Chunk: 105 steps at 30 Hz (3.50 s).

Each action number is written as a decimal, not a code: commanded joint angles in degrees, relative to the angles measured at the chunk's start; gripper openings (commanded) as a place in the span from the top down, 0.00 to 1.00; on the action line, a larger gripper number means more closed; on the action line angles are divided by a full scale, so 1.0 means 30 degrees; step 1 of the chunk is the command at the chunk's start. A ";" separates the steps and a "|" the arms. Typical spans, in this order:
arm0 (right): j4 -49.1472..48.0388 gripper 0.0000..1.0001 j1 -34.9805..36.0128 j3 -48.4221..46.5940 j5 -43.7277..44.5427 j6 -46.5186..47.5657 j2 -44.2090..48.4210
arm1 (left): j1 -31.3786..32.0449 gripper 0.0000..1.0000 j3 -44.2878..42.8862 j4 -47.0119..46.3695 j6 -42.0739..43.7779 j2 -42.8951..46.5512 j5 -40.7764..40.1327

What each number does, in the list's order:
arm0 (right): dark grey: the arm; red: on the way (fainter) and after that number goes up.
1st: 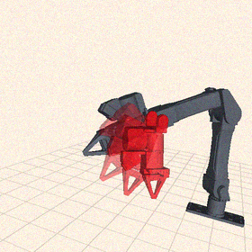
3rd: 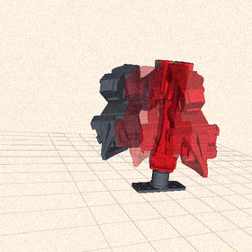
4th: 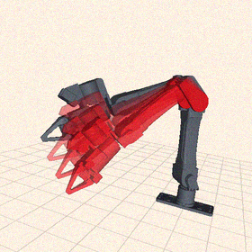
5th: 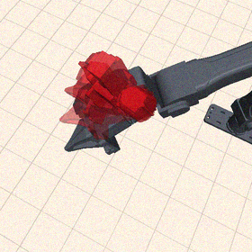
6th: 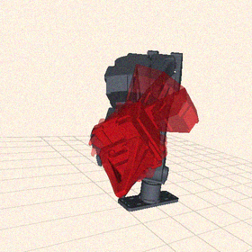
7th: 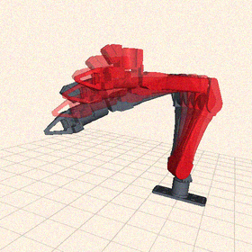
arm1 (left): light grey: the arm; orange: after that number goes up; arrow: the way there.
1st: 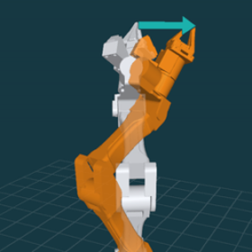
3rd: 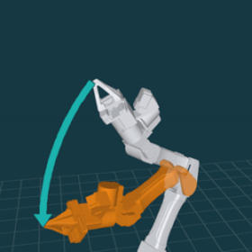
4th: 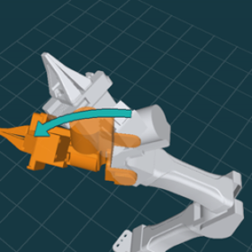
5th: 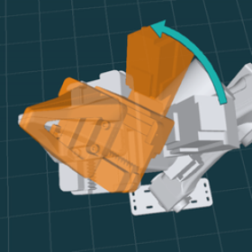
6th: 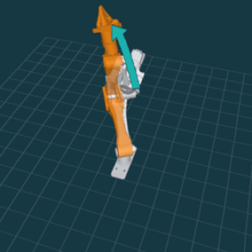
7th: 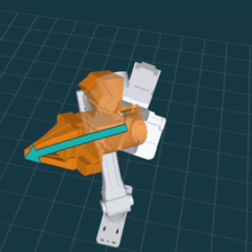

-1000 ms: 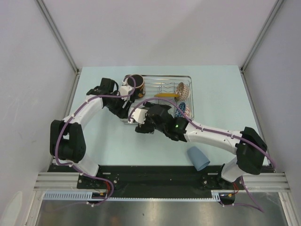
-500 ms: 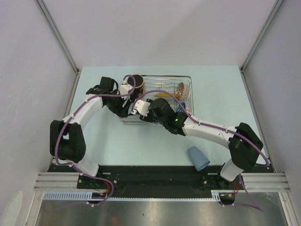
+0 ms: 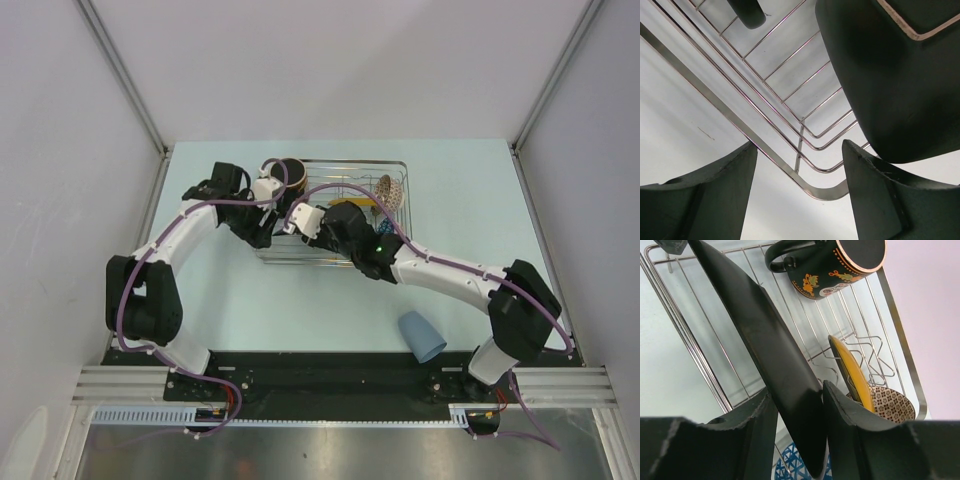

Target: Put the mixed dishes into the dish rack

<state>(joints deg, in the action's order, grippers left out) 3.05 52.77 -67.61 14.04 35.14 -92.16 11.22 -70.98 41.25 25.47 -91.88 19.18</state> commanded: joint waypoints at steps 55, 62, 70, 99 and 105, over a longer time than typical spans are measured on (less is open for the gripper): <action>0.2529 0.41 -0.4027 0.1884 0.1912 -0.2454 0.5144 | -0.0606 0.27 -0.1887 -0.0187 0.0473 -0.0840 0.0199; 0.4189 0.10 -0.4377 0.1884 0.0103 -0.3270 0.6866 | -0.0724 0.28 -0.1828 -0.0216 0.0474 -0.0869 0.0286; 0.5924 0.13 -0.4145 0.2148 -0.4117 -0.3655 0.8573 | -0.0753 0.28 -0.1594 -0.0363 0.0473 -0.0869 0.0374; 0.0272 0.44 -0.2034 0.2616 0.1267 0.1501 0.2039 | -0.1075 0.28 -0.1417 -0.0568 0.0473 -0.0898 0.0374; 0.0595 0.82 -0.2064 0.2616 0.1908 0.2378 0.2126 | -0.1134 0.28 -0.1594 -0.0510 0.0473 -0.1044 0.0491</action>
<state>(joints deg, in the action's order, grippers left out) 6.28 46.94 -59.46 17.52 41.01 -86.35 8.32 -74.43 40.82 26.02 -94.63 19.29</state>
